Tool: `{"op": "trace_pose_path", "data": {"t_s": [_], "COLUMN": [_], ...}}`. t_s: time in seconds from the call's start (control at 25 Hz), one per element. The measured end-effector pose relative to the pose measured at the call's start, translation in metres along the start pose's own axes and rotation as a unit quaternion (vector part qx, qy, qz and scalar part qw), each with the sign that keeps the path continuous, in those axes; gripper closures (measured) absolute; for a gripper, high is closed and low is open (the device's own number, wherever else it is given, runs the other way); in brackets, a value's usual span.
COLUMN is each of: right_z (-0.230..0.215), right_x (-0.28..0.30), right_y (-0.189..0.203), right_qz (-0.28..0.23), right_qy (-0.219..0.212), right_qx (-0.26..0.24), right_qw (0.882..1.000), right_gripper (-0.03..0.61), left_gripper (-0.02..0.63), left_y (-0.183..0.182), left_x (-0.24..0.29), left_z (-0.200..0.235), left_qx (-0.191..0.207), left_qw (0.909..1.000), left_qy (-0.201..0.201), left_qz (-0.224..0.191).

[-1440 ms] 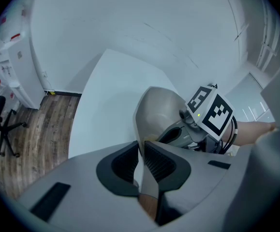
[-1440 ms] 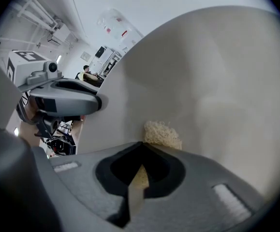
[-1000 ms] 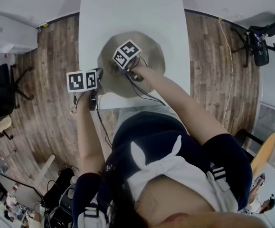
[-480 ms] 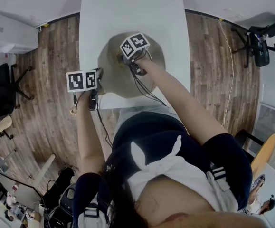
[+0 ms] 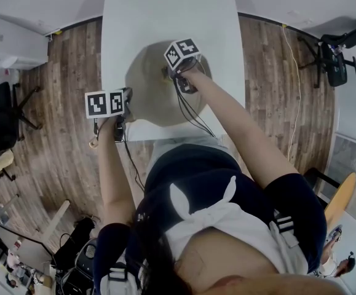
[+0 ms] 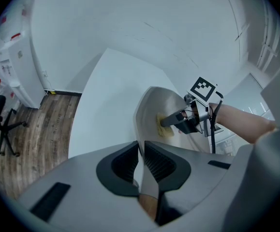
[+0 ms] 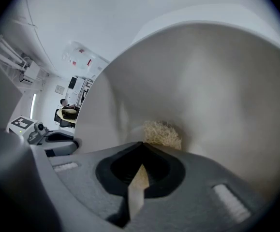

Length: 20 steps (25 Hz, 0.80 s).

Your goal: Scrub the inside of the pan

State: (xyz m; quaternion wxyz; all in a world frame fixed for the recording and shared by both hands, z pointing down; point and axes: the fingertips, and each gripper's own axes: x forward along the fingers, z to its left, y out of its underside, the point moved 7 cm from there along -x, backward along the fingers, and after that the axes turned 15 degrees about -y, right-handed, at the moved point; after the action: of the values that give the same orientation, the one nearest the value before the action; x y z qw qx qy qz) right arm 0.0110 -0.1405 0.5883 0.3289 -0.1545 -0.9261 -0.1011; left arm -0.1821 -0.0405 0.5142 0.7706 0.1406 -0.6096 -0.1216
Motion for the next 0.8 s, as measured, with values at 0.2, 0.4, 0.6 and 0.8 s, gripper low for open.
{"op": "trace_pose_path", "data": {"t_s": [0.2, 0.4, 0.6, 0.8], "right_z": [-0.007, -0.007, -0.003, 0.004], "right_x": [-0.009, -0.012, -0.011, -0.004], "right_y": [0.012, 0.025, 0.039, 0.051], "right_qz": [0.008, 0.032, 0.058, 0.067], "right_qy": [0.002, 0.020, 0.027, 0.020], "right_qx": [0.025, 0.013, 0.000, -0.004], "right_qw": [1.000, 0.999, 0.998, 0.998], "right_gripper": [0.580, 0.580, 0.580, 0.580], "left_gripper": [0.568, 0.568, 0.568, 0.568], "left_y": [0.001, 0.002, 0.003, 0.002], "left_x": [-0.001, 0.000, -0.001, -0.001], "left_z": [0.002, 0.002, 0.003, 0.003], "left_qx": [0.000, 0.000, -0.002, -0.002], "left_qw": [1.0000, 1.0000, 1.0000, 1.0000], "left_qy": [0.000, 0.001, 0.004, 0.004], "left_qz": [0.000, -0.001, 0.000, 0.001]}}
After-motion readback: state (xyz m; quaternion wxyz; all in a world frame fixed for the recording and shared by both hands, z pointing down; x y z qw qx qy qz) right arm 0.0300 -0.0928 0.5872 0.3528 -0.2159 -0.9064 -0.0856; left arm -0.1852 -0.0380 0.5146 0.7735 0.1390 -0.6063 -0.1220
